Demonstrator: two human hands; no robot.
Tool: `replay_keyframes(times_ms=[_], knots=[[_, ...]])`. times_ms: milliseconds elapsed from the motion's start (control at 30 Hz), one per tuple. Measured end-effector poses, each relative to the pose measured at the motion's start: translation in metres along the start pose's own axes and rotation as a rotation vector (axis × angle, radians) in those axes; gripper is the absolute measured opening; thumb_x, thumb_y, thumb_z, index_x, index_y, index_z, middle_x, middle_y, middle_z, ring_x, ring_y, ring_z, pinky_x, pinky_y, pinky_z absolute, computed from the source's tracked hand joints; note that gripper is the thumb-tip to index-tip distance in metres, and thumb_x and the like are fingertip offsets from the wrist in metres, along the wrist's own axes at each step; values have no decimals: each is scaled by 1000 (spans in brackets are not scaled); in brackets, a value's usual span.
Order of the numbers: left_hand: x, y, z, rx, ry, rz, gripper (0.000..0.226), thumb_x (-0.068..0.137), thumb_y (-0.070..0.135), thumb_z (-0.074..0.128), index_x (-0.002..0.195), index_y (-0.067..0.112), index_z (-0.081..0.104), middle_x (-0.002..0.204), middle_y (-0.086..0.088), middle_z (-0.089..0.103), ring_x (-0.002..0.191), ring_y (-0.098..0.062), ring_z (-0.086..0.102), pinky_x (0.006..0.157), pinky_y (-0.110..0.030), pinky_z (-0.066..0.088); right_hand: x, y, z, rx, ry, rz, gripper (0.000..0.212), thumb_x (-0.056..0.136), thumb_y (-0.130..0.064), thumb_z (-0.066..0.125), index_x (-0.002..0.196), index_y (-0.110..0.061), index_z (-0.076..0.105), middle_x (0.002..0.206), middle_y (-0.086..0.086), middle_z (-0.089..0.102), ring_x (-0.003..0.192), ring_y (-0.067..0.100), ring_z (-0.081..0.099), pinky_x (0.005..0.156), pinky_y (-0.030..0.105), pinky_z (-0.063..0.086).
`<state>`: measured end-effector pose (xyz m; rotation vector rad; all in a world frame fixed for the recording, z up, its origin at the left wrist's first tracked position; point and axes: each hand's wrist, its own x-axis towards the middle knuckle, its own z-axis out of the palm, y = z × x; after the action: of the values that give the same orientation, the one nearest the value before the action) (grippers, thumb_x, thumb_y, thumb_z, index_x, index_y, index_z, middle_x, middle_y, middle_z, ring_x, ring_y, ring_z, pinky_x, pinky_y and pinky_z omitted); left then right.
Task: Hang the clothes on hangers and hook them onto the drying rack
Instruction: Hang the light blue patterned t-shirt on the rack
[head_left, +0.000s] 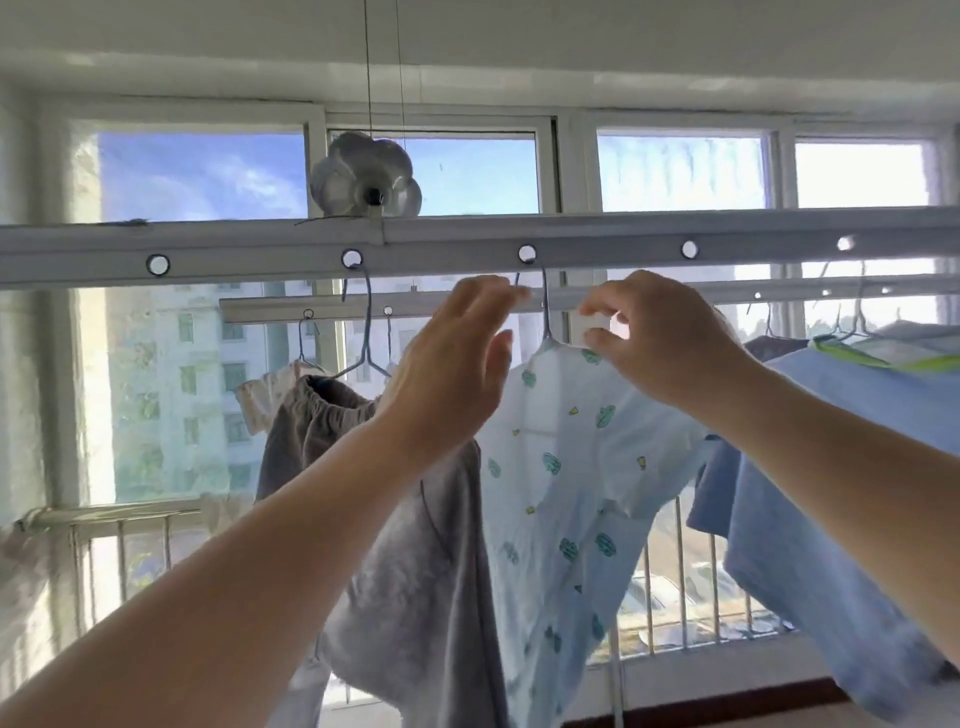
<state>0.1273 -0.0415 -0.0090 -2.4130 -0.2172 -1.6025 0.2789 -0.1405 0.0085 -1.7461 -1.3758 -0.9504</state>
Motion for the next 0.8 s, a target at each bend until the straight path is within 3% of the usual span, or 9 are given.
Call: replay_keyframes(times_ms=[100,267,467,667,800], knots=[[8,5,10,-111,-44,-121,39,91,6,45,129,15,47,129,-4,49,112,-17,53,90,-27,42,-1,2,7,-106,-157,83,38,88,-35,57,123,-20,55,123,3,59,114,26,53,92,37,44],[11,3,23,-235,-120,-325,40,93,4,43,131,17,43,131,-4,51,113,-11,51,88,-18,36,-1,13,20,-220,-254,117,17,91,-31,49,89,-15,56,99,7,66,91,28,57,72,31,40],[17,0,36,-219,-187,-433,39,93,5,41,132,12,44,130,-9,51,118,-17,48,96,-24,35,4,31,22,-224,-251,152,26,88,-13,49,98,-28,67,99,2,67,92,26,59,70,29,38],[32,-10,53,-50,-326,-486,50,90,0,39,139,12,35,143,-8,42,130,-22,40,105,-29,30,8,43,9,-355,-260,188,36,84,0,46,110,-19,63,111,6,63,103,28,58,77,31,37],[36,-11,70,-61,-506,-488,48,94,5,35,141,16,32,145,-9,39,129,-27,41,107,-35,33,7,40,10,-384,-228,14,47,83,2,36,125,-14,50,127,7,50,120,25,45,101,39,32]])
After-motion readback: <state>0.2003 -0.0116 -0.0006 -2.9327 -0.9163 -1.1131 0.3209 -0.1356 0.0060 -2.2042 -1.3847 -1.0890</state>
